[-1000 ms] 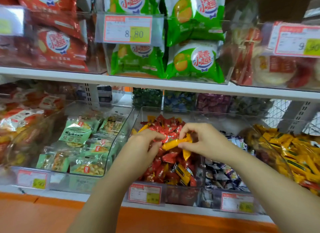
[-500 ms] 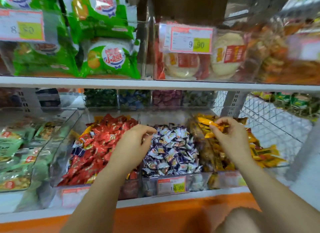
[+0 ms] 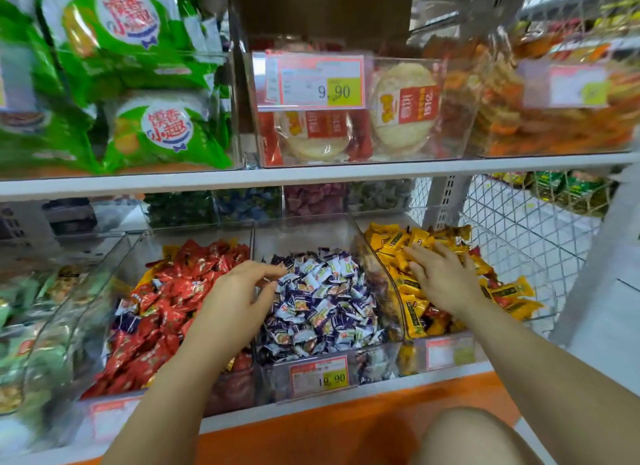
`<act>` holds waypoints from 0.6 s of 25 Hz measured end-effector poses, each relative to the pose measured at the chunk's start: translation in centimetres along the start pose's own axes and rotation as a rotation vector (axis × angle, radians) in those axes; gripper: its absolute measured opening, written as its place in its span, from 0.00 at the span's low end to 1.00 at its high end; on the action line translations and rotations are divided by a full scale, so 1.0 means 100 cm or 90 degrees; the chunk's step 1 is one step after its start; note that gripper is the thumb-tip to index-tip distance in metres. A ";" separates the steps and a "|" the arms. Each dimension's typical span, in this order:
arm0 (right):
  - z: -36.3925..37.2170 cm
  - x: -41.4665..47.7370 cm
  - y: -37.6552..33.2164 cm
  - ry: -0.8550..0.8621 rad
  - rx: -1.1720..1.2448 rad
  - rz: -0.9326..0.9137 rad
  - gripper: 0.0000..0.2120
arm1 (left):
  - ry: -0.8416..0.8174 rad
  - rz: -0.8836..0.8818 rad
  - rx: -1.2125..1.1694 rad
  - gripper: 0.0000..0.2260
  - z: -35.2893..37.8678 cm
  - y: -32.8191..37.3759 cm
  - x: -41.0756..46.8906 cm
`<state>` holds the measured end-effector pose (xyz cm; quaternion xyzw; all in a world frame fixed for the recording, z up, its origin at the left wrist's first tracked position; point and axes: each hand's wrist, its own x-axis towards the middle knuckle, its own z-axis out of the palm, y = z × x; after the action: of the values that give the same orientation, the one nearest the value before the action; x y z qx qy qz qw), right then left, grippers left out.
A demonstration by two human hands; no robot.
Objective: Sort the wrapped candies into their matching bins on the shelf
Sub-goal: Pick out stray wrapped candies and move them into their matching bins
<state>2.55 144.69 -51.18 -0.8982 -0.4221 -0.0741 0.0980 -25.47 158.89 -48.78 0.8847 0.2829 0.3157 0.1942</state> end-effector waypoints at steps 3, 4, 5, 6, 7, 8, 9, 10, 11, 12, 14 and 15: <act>-0.006 0.001 0.004 -0.113 -0.019 0.002 0.23 | 0.001 0.010 -0.006 0.11 -0.004 0.000 -0.005; -0.009 -0.001 0.002 -0.121 -0.005 0.001 0.23 | 0.002 0.010 -0.010 0.11 -0.006 -0.001 -0.007; -0.013 -0.004 0.000 -0.109 0.016 -0.005 0.23 | 0.000 0.010 -0.010 0.11 -0.009 -0.001 -0.008; -0.017 -0.007 -0.004 -0.080 0.034 -0.018 0.23 | 0.001 0.010 -0.007 0.11 -0.012 -0.002 -0.009; -0.022 -0.011 -0.011 -0.043 0.051 -0.039 0.22 | 0.005 0.010 -0.004 0.11 -0.016 -0.004 -0.010; -0.028 -0.015 -0.020 -0.004 0.074 -0.066 0.21 | 0.009 0.008 -0.002 0.11 -0.020 -0.007 -0.013; -0.034 -0.019 -0.033 0.032 0.110 -0.099 0.20 | 0.010 0.004 0.000 0.11 -0.024 -0.011 -0.017; -0.042 -0.023 -0.048 0.052 0.154 -0.135 0.18 | 0.010 -0.001 0.003 0.11 -0.029 -0.015 -0.022; -0.048 -0.027 -0.066 0.049 0.204 -0.171 0.16 | 0.008 -0.009 0.010 0.11 -0.034 -0.022 -0.029; -0.053 -0.032 -0.086 0.032 0.250 -0.204 0.15 | 0.006 -0.018 0.022 0.11 -0.040 -0.030 -0.034; -0.057 -0.040 -0.125 0.000 0.303 -0.258 0.12 | -0.001 -0.041 0.049 0.11 -0.050 -0.046 -0.041; -0.056 -0.043 -0.144 -0.012 0.315 -0.281 0.11 | -0.005 -0.054 0.057 0.11 -0.055 -0.054 -0.043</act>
<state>-11.60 149.12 -45.04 -0.7346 -0.6127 0.0195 0.2910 -33.95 161.29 -49.52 0.8809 0.3334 0.2904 0.1687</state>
